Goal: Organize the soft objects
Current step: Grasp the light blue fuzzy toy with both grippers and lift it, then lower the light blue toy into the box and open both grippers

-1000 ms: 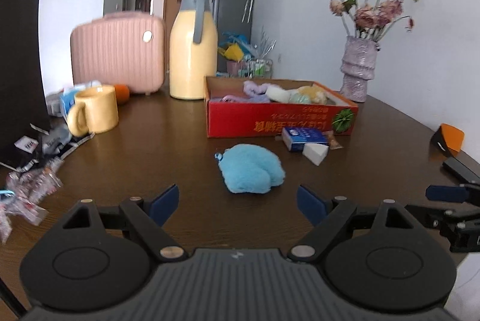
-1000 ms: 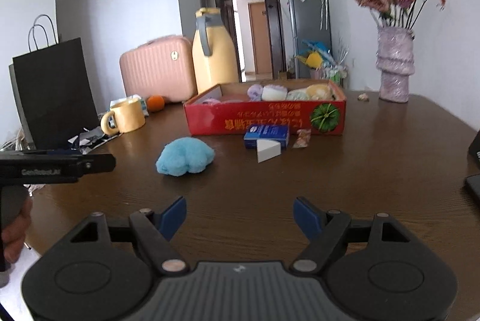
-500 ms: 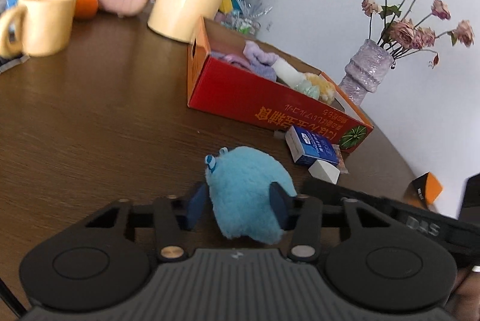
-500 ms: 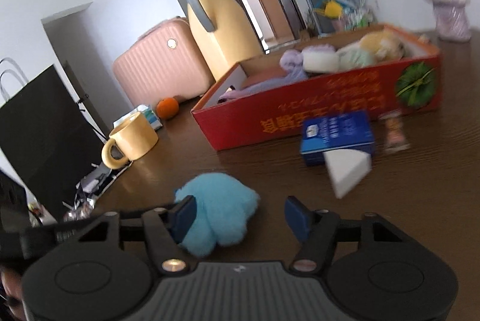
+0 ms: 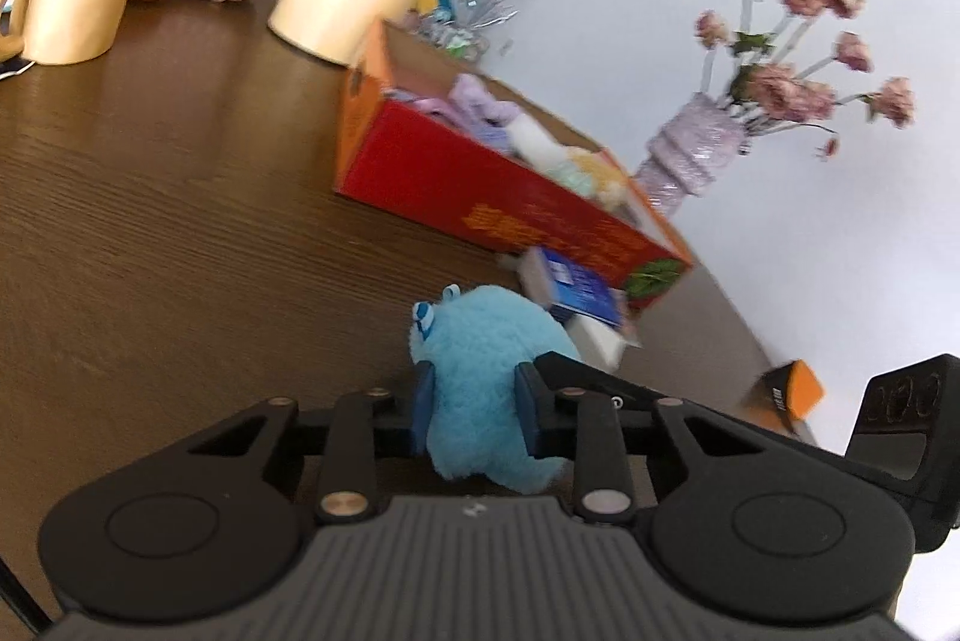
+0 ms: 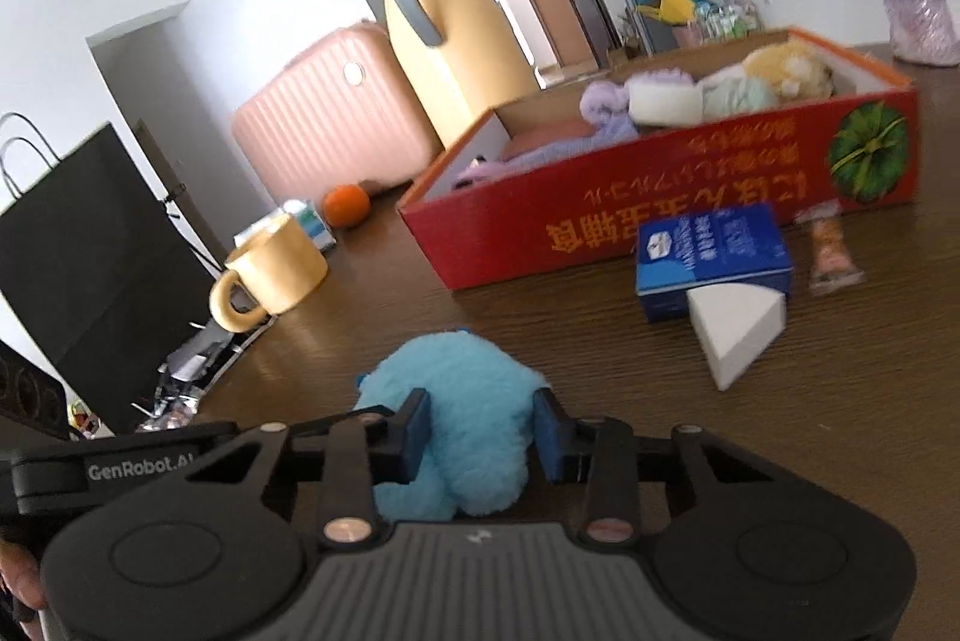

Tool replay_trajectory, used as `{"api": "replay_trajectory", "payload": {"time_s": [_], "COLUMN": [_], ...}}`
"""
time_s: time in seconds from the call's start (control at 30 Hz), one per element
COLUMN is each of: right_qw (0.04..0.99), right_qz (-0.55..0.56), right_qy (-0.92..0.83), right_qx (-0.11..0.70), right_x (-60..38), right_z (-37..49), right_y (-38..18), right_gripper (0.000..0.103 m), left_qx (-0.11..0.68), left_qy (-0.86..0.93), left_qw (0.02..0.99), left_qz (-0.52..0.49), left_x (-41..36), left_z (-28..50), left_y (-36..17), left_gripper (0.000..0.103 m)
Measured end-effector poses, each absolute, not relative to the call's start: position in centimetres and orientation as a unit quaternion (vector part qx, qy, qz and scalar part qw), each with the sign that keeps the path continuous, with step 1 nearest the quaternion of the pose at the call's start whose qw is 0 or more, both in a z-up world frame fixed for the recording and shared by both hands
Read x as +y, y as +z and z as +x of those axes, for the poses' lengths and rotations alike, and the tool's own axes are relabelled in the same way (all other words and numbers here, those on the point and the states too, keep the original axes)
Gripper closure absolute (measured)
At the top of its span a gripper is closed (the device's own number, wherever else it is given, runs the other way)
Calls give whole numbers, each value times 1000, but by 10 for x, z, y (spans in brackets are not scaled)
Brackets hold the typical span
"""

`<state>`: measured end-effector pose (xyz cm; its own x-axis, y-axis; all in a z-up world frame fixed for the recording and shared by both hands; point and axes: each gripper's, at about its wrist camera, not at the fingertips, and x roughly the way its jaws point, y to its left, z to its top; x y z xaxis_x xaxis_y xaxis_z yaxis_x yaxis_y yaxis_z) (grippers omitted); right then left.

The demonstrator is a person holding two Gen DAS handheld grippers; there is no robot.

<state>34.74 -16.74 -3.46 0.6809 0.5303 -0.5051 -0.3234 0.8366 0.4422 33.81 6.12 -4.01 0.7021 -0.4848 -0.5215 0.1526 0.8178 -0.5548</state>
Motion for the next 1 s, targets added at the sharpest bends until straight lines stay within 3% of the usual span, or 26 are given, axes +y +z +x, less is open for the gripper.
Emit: {"api": "replay_trajectory", "payload": {"time_s": [0.57,0.83,1.0], "right_qw": [934,935,940], "right_qz": [178,194,187], "right_qy": [188,187,185], "right_qx": [247,230,219], "right_x": [-256,-276,-283], "right_z": [208,201,244], "right_y": [3,7,24], "right_gripper": [68,68,68], "left_qx": [316,308,297], "left_qy": [-245,-250,-260], "left_qw": [901,906,907], "left_qz": [-168,-149,-149], "left_x": [-35,-56,-62], "left_z": [232,225,268], "left_y": [16,27,42], "left_gripper": [75,75,75]}}
